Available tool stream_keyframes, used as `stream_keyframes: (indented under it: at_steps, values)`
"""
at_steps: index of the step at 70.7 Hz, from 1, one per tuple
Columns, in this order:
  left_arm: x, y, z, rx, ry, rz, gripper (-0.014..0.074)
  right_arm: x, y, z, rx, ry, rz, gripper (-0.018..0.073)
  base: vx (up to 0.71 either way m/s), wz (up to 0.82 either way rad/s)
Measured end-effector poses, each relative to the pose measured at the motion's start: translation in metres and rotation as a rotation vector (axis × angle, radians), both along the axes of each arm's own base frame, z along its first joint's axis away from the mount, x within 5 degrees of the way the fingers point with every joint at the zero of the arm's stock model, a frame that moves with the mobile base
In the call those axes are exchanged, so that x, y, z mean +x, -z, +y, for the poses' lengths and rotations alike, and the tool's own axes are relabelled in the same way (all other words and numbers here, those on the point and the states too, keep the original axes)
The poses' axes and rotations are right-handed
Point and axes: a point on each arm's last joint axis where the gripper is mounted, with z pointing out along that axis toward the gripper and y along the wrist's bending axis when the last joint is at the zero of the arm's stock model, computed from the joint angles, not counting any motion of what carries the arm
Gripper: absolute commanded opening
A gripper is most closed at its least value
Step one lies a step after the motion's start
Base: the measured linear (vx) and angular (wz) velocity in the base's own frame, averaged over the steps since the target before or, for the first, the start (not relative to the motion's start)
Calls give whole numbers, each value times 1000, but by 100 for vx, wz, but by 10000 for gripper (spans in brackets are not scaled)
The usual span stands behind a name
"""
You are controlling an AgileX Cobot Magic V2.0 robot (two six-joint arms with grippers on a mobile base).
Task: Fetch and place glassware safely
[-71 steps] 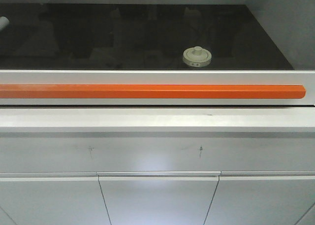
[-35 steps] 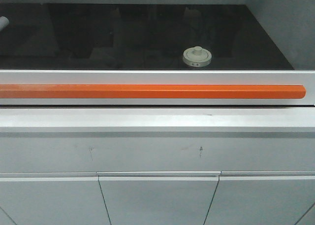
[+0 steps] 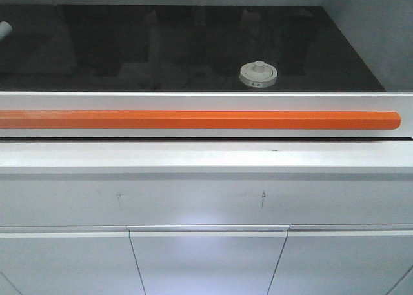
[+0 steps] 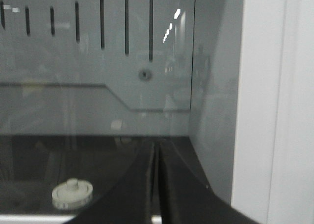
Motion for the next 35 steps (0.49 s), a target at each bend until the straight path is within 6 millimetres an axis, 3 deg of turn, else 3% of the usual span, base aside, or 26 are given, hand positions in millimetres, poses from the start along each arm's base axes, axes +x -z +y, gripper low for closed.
stream_keyframes:
  at_steps: [18, 35]
  values:
    - [41, 29, 0, -65, 10, 227, -7, 40, 24, -1, 5, 0, 168, -3, 0, 0]
    - [50, 39, 0, -112, 12, 294, -7, 60, 40, -2, 26, 0, 259, -3, 0, 0]
